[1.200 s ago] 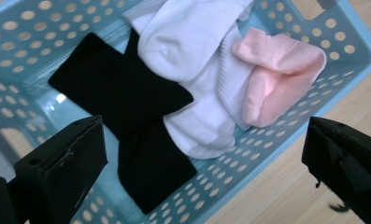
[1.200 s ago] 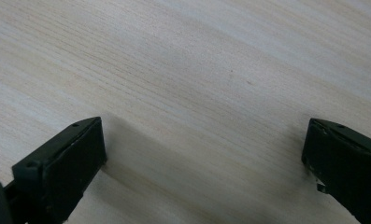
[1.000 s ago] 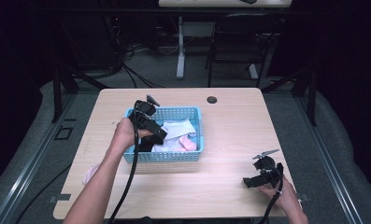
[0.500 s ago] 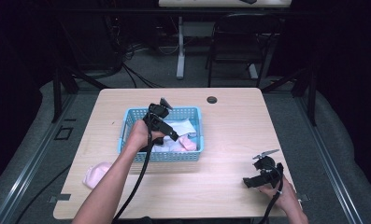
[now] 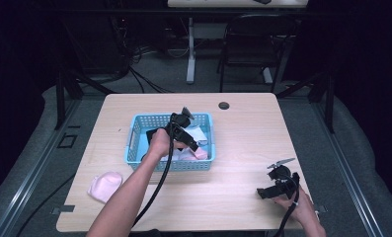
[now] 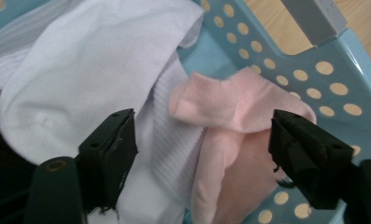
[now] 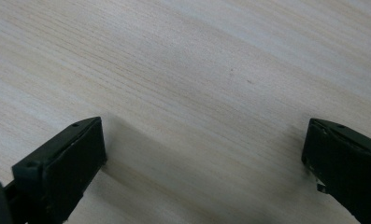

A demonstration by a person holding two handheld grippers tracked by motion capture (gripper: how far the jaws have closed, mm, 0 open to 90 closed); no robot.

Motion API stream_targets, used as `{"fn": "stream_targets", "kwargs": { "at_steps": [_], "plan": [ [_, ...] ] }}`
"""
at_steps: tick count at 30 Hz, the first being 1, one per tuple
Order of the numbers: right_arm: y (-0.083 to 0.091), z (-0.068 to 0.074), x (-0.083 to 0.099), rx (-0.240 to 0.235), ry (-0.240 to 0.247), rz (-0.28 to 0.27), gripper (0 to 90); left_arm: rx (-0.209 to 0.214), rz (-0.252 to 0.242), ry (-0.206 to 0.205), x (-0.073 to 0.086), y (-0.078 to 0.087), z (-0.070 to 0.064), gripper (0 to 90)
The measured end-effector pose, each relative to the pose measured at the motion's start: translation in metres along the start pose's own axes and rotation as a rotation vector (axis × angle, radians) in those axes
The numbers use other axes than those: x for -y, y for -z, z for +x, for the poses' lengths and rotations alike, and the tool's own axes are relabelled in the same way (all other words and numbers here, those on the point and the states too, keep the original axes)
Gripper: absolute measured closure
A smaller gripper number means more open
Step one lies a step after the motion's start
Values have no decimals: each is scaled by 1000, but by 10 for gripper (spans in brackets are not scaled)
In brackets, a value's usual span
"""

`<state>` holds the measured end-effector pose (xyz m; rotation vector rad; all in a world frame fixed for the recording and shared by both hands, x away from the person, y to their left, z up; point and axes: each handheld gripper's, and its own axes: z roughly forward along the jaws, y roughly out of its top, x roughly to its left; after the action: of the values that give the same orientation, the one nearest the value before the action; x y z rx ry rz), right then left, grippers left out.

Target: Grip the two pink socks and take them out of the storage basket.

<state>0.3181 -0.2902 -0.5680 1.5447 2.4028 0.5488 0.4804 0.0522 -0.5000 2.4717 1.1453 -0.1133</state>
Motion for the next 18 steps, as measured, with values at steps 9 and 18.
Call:
{"fn": "stream_targets", "kwargs": {
  "at_steps": [9, 18],
  "plan": [
    [0, 0, 0, 8, 6, 5, 0, 13, 48, -15, -6, -20, -6, 414],
    [1, -1, -1, -3, 10, 13, 0, -51, 89, -8, -8, -32, -10, 627]
  ]
}}
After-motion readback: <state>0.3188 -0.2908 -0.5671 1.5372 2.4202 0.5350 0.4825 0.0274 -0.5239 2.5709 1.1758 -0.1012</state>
